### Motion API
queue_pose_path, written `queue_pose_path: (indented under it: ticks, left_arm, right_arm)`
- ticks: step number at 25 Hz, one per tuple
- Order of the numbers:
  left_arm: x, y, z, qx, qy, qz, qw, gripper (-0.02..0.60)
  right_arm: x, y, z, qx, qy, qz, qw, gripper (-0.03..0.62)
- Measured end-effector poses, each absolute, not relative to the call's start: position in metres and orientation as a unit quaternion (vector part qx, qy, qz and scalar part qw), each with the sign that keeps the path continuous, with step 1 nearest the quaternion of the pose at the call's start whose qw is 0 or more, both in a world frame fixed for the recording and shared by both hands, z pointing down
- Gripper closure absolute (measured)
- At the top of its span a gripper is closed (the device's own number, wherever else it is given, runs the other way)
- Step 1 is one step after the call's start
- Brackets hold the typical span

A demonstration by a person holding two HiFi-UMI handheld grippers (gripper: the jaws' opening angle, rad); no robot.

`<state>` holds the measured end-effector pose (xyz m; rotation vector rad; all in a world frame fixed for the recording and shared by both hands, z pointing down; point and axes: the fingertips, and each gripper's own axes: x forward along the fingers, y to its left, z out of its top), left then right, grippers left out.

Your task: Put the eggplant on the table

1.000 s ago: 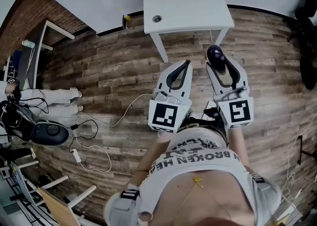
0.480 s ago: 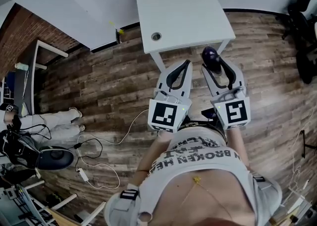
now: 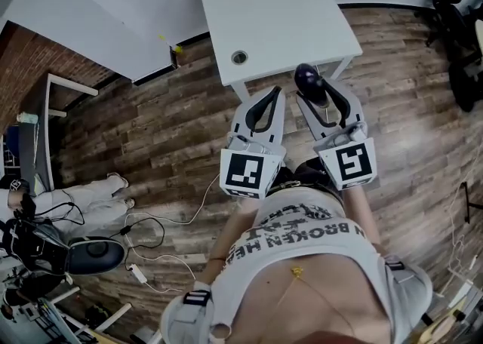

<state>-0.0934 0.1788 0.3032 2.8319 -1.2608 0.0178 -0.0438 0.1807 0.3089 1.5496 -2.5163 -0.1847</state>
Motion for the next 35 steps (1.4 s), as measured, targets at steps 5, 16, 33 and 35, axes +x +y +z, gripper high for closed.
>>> queue_pose_path:
  ticks: [5, 16, 33, 35]
  left_arm:
    - [-0.093, 0.180, 0.307, 0.915, -0.402, 0.006, 0.024, 0.577]
    - [-0.088, 0.153, 0.312, 0.912, -0.410, 0.008, 0.026, 0.577]
    - [-0.012, 0.018, 0.304, 0.897, -0.441, 0.023, 0.009, 0.577]
    - [-0.001, 0.006, 0.303, 0.895, -0.446, 0.025, 0.008, 0.577]
  right_arm:
    - [-0.044, 0.182, 0.313, 0.524, -0.844, -0.060, 0.096, 0.396]
    - [-0.044, 0.151, 0.311, 0.504, -0.856, -0.067, 0.091, 0.396]
    - [0.028, 0.011, 0.306, 0.472, -0.876, -0.071, 0.068, 0.396]
    - [0.038, -0.002, 0.306, 0.467, -0.879, -0.069, 0.066, 0.396]
